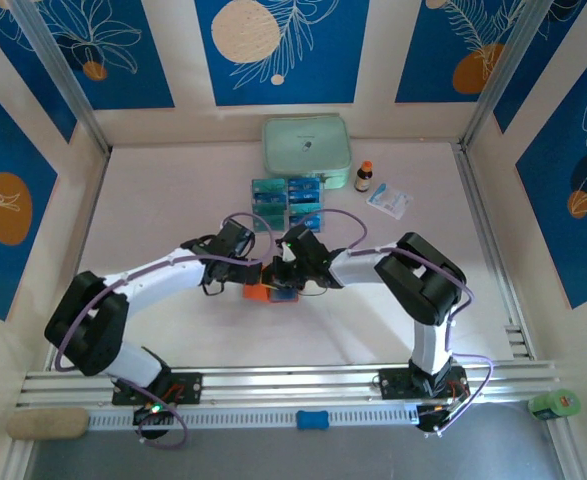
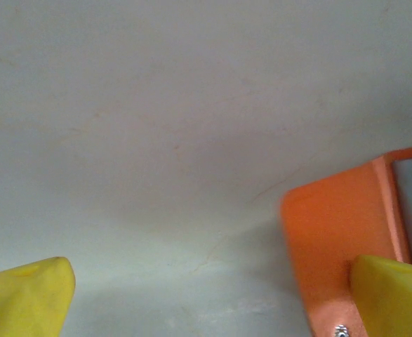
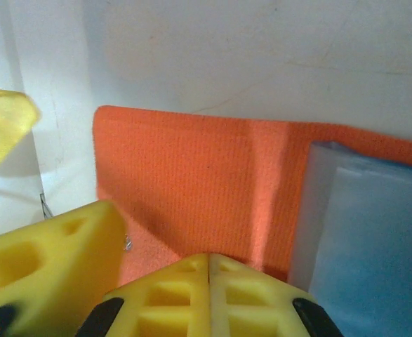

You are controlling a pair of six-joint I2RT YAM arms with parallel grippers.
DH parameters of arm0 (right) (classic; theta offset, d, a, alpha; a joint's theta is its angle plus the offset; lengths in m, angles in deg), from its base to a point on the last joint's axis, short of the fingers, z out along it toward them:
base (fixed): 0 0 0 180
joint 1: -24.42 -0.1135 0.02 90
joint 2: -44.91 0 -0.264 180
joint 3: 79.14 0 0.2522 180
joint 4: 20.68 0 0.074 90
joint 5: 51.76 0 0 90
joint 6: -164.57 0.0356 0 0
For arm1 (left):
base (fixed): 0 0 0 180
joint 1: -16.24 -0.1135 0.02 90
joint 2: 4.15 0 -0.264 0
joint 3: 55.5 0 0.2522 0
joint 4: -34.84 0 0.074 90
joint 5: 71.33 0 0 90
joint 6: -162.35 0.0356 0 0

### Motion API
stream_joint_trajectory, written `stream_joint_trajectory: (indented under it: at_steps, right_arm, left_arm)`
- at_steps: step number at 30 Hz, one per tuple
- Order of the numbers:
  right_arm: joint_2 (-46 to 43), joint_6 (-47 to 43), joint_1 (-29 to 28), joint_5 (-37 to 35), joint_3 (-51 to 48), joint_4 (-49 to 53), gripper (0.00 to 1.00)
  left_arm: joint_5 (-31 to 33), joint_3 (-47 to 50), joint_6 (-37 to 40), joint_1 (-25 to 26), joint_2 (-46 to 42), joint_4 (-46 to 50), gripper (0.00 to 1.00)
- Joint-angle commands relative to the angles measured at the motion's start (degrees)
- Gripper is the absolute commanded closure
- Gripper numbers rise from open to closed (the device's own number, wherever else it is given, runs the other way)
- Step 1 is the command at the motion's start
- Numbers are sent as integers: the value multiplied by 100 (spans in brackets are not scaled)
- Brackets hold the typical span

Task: Put the credit cards into the card holder
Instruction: Open the card holder at the center of the table, then flip over the card slot in the card holder.

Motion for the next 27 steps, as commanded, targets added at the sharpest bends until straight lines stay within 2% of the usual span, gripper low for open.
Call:
stream_joint_trajectory:
  at_steps: [1,13,27]
  right_arm:
    - [-464,-58,136,-21,-236,119,100]
    - [-900,-880,754,-225,-404,934,100]
    - [-544,-1102,768,-275,-199,1180,100]
  left_arm:
    - [-107,81,-126,-44,215,-72,0]
    - [-103,-245,12,-20,118,195,0]
    - [-186,-189,-23,62,312,77,0]
